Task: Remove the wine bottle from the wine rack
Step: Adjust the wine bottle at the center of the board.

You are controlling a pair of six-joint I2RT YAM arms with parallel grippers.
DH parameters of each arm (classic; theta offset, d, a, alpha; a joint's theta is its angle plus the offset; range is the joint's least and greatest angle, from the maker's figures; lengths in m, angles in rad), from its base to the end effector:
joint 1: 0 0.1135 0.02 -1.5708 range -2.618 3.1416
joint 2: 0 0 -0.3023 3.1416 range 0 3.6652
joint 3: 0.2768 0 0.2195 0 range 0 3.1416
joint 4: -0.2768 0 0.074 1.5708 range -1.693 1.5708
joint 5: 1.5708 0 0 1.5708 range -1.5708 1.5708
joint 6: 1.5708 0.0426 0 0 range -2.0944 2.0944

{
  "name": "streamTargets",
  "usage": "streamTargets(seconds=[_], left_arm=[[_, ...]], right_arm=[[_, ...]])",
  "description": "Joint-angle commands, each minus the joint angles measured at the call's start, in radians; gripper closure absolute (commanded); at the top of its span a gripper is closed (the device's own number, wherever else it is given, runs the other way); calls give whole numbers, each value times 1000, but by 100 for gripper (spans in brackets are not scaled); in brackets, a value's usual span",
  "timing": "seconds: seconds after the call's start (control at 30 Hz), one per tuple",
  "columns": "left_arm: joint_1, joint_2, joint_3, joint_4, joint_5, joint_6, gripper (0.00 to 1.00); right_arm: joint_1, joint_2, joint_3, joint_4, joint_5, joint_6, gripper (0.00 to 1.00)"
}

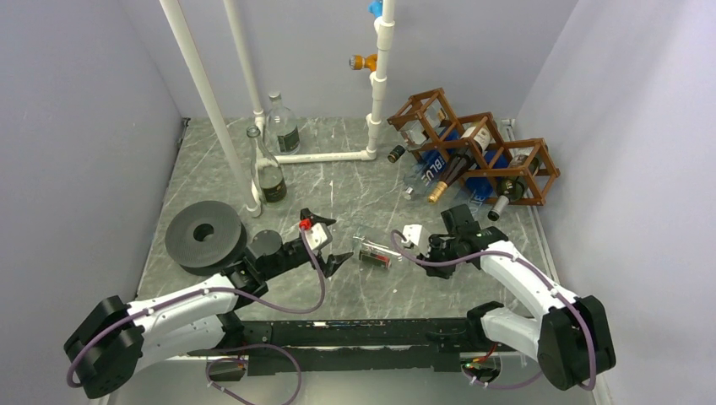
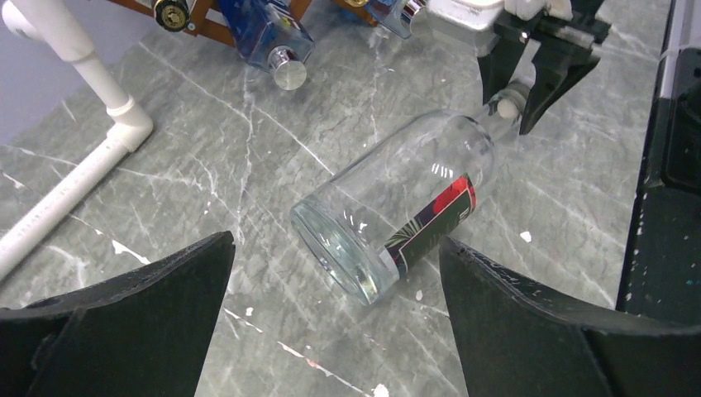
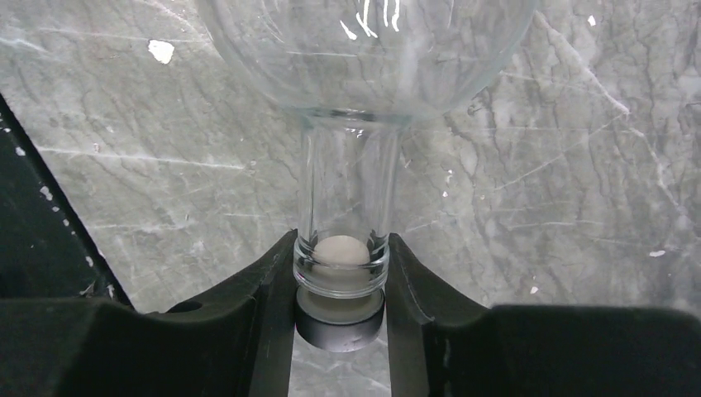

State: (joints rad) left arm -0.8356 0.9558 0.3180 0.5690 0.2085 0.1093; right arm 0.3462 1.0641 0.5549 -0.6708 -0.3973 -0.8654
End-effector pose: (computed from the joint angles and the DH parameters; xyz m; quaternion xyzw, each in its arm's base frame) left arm 0.1050 -0.1293 0.2749 0.3941 0.6151 -0.3122 0.6074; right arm 0.1167 0.0596 0.2225 -0.5791 0.7687 0.1382 0.2337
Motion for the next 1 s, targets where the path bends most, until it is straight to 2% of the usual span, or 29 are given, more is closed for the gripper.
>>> streamTargets(seconds=[0.0,0.2,0.33,0.5,0.97], left_arm=[[-16,-37,-11,6,0,109,1],[-16,-26,4,25,-105,15,0],[-12,-12,17,55,-96,-68,0],[-8,-4,33,32,-80,-54,1],[-4,22,45,-13,-67,-53,0]], right_arm=[[3,-24,116,-87,2,-34,100],[4,-38,312,-236,53,-70,100],[37,10,444,-347,70,-119,100],[79,89,594,-452,84,-166,100],[237,282,874,-487,58,-89,100]])
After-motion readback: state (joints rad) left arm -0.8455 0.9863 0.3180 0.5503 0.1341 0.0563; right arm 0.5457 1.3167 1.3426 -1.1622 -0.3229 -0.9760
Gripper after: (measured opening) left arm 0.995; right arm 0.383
